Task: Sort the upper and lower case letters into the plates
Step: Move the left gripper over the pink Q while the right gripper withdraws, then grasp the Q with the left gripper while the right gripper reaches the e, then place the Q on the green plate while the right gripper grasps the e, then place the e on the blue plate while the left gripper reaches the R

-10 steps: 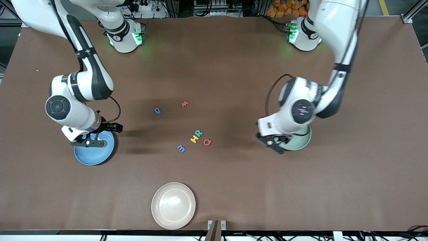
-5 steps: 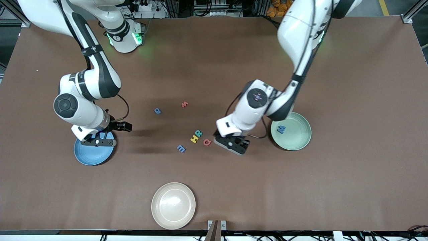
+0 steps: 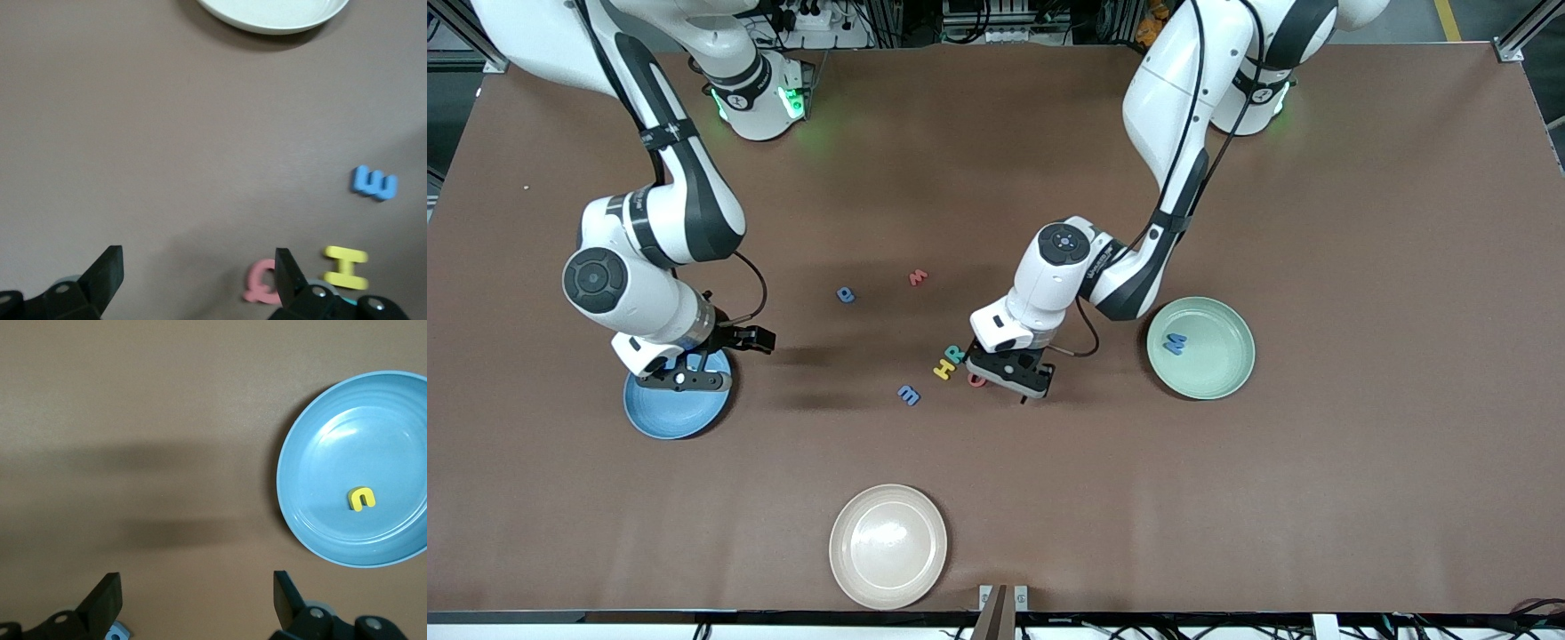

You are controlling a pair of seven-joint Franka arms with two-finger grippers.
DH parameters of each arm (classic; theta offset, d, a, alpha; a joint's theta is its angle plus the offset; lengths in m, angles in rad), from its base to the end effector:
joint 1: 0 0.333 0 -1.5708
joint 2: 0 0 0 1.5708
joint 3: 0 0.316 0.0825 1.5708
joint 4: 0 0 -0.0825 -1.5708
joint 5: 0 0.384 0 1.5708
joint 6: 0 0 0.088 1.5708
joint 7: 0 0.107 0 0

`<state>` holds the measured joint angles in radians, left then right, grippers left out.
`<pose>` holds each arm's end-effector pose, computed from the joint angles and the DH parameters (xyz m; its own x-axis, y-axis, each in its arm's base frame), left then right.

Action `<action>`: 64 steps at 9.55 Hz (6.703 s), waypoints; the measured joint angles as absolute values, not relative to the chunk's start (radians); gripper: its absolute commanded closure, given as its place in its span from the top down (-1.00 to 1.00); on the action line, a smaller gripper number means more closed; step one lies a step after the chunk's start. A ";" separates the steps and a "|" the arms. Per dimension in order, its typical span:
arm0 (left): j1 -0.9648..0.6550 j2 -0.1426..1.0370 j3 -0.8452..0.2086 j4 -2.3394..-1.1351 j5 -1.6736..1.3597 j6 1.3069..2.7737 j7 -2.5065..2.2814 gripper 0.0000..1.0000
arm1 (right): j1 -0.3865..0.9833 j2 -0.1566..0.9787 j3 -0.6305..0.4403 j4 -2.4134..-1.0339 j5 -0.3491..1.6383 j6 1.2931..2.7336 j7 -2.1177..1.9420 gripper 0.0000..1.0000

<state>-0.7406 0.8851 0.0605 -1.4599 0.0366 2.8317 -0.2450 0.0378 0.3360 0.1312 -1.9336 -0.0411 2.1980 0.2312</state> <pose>0.5805 -0.4859 0.2070 0.7793 -0.4147 0.4697 -0.4891 -0.8712 0.0423 0.6015 0.0977 0.3089 0.9967 -0.0427 -0.0690 -0.0426 -0.9991 0.0043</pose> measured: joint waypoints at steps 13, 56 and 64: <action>-0.799 0.982 0.053 -1.469 0.060 2.942 0.035 1.00 | 0.038 0.339 0.131 -1.933 -0.040 2.195 0.231 1.00; 0.005 0.371 -0.258 -2.118 0.060 2.463 0.720 1.00 | 0.323 0.832 0.133 -1.442 -0.079 2.287 0.063 1.00; -0.221 0.553 -0.287 -1.819 0.060 2.458 0.328 1.00 | 0.399 0.883 0.132 -1.420 -0.089 2.292 0.059 0.98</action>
